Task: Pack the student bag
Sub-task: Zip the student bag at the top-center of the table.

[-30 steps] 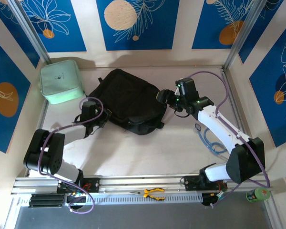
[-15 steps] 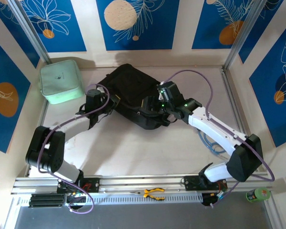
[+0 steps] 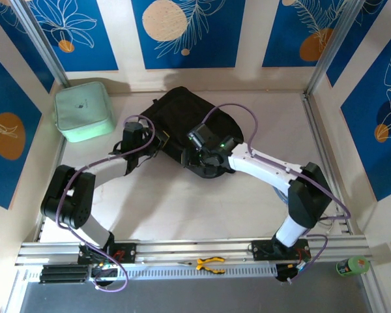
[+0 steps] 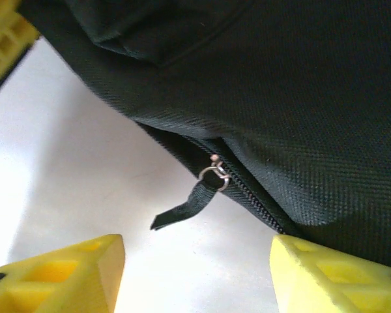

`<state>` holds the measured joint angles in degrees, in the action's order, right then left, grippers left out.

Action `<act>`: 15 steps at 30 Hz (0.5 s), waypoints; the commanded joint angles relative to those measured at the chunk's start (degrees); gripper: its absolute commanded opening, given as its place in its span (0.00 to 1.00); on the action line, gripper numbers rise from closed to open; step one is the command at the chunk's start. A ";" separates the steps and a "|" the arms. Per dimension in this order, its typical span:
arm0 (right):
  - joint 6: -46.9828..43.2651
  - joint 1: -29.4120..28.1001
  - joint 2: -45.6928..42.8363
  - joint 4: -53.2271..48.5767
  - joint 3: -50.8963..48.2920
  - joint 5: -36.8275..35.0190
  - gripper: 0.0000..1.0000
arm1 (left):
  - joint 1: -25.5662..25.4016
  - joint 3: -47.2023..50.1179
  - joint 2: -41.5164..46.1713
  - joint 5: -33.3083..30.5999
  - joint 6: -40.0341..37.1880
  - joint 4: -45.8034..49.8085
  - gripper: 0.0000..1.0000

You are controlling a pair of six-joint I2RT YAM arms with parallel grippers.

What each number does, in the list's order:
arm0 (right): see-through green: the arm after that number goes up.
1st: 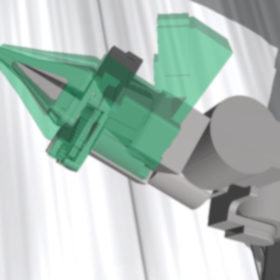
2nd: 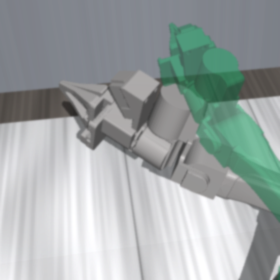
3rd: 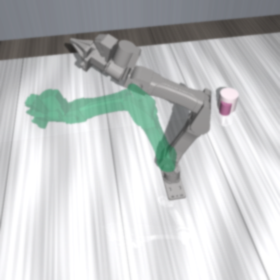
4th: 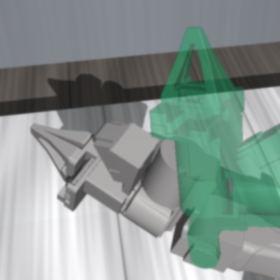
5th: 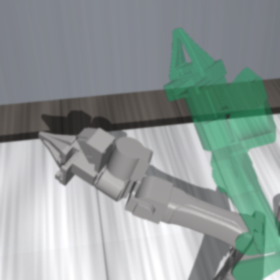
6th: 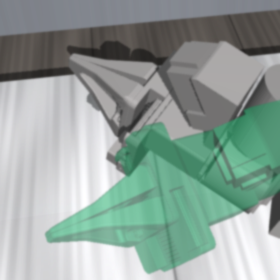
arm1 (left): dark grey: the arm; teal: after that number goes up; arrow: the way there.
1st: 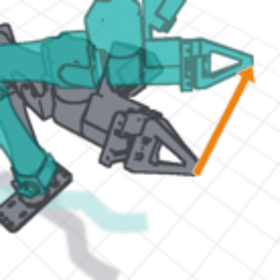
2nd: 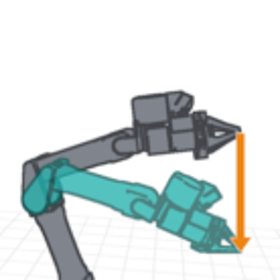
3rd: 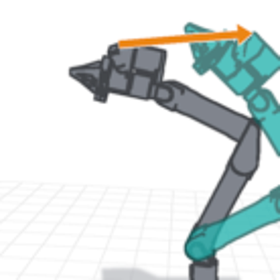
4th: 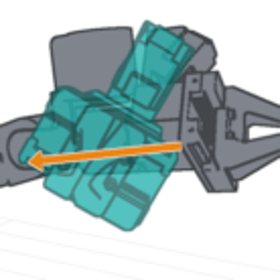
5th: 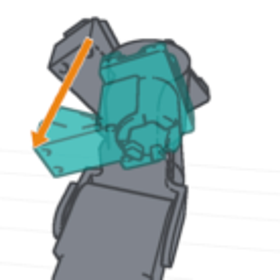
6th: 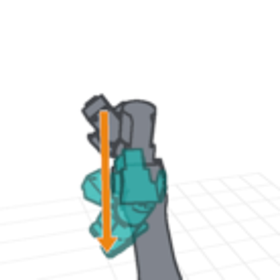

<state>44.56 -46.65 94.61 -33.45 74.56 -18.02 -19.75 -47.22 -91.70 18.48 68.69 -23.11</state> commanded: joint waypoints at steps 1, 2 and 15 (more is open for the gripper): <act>2.54 -0.93 1.98 -2.67 2.90 -2.87 0.57 | -0.91 -1.44 0.34 3.40 -1.41 -3.17 0.00; 2.64 -1.15 2.60 -2.67 3.36 -3.14 0.54 | -0.91 -1.36 0.32 3.47 -1.39 -3.17 0.00; 10.21 -3.75 1.16 -3.35 1.44 -7.35 0.41 | -0.91 -1.64 0.03 4.53 -1.56 -2.90 0.00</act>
<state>50.81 -49.32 99.09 -36.67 78.30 -23.27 -19.75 -47.20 -91.70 18.85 68.51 -23.14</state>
